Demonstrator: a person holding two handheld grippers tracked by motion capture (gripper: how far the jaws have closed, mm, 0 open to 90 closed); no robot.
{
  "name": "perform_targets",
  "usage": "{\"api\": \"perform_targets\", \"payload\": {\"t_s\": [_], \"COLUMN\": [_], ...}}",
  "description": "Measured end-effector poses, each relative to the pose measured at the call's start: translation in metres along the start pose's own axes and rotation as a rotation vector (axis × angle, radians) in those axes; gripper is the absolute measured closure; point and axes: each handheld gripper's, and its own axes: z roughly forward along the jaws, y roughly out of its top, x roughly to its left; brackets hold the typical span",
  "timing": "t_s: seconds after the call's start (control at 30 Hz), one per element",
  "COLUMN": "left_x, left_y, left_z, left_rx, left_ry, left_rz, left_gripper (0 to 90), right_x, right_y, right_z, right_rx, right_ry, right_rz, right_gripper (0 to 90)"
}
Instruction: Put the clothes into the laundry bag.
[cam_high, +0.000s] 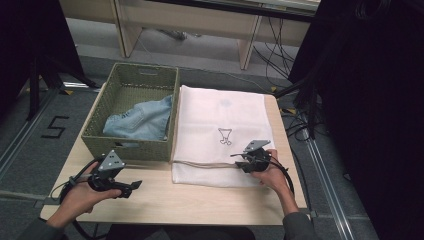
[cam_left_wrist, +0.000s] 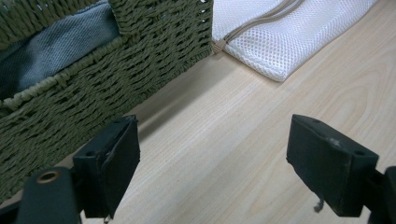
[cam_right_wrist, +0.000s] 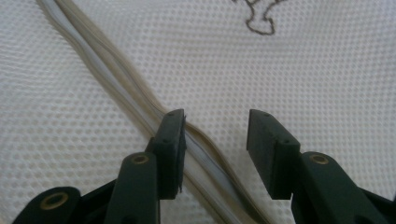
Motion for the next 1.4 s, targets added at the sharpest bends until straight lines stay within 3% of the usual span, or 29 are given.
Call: {"api": "perform_targets", "payload": {"t_s": [0.17, 0.2, 0.3, 0.33, 0.37, 0.5, 0.57, 0.63, 0.77, 0.9, 1.03, 1.07, 1.1, 1.17, 1.2, 1.27, 1.3, 1.37, 1.4], "left_x": [-0.001, -0.001, -0.001, -0.001, -0.001, -0.001, -0.001, -0.001, -0.001, -0.001, 0.0, 0.0, 0.0, 0.0, 0.0, 0.0, -0.001, -0.001, -0.001], "left_y": [0.0, 0.0, -0.001, 0.0, 0.0, -0.001, 0.0, -0.001, 0.0, -0.001, 0.0, -0.001, -0.001, 0.0, 0.0, -0.001, -0.001, 0.001, 0.001], "left_z": [0.001, 0.001, 0.001, 0.001, 0.001, 0.001, 0.001, 0.001, 0.001, 0.0, 0.0, 0.0, 0.0, 0.001, 0.001, 0.0, 0.0, 0.001, 0.001], "left_rx": [-0.002, -0.008, 0.004, 0.007, -0.003, 0.001, -0.005, -0.004, -0.006, 0.002, -0.003, -0.002, -0.011, -0.012, -0.013, -0.009, -0.01, -0.054, -0.054], "left_ry": [0.002, -0.002, -0.002, -0.002, -0.002, -0.003, 0.004, -0.002, -0.003, -0.003, -0.004, -0.004, -0.003, -0.001, -0.001, 0.001, 0.005, 0.017, 0.017], "left_rz": [-0.009, -0.012, -0.006, -0.004, -0.009, -0.012, -0.005, -0.007, -0.011, -0.008, -0.009, -0.007, -0.014, -0.015, -0.015, -0.013, -0.024, -0.044, -0.044], "left_gripper": [17.1, 17.1, 17.1, 17.1, 17.1, 17.1, 17.1, 17.1, 17.1, 17.1, 17.2, 17.1, 17.2, 17.1, 17.2, 17.2, 17.2, 17.5, 17.5], "right_x": [0.004, 0.008, 0.01, 0.012, 0.013, 0.015, 0.018, 0.018, 0.015, 0.018, 0.018, 0.017, 0.016, 0.018, 0.017, 0.017, 0.014, 0.015, 0.015], "right_y": [0.007, 0.011, 0.013, 0.015, 0.016, 0.019, 0.021, 0.021, 0.02, 0.022, 0.024, 0.026, 0.03, 0.032, 0.039, 0.041, 0.048, 0.053, 0.053], "right_z": [0.004, 0.006, 0.008, 0.01, 0.013, 0.018, 0.021, 0.022, 0.022, 0.022, 0.019, 0.018, 0.013, 0.009, 0.0, -0.003, -0.012, -0.02, -0.02], "right_rx": [-0.045, -0.054, -0.054, -0.057, -0.057, -0.04, -0.009, -0.01, -0.027, -0.005, 0.008, -0.001, -0.033, -0.035, -0.071, -0.085, -0.134, -0.139, -0.139], "right_ry": [0.039, 0.067, 0.073, 0.095, 0.092, 0.098, 0.098, 0.103, 0.153, 0.147, 0.137, 0.13, 0.096, 0.096, 0.073, 0.062, 0.029, 0.005, 0.005], "right_rz": [-0.011, -0.014, -0.014, 0.004, -0.022, -0.036, 0.001, -0.003, -0.005, 0.002, 0.0, -0.002, -0.045, -0.018, -0.017, -0.015, -0.024, -0.026, -0.026], "right_gripper": [56.9, 56.6, 56.3, 56.3, 56.2, 56.9, 60.5, 63.6, 79.9, 87.4, 88.6, 88.7, 88.9, 88.9, 88.9, 89.0, 89.0, 89.0, 89.0]}}
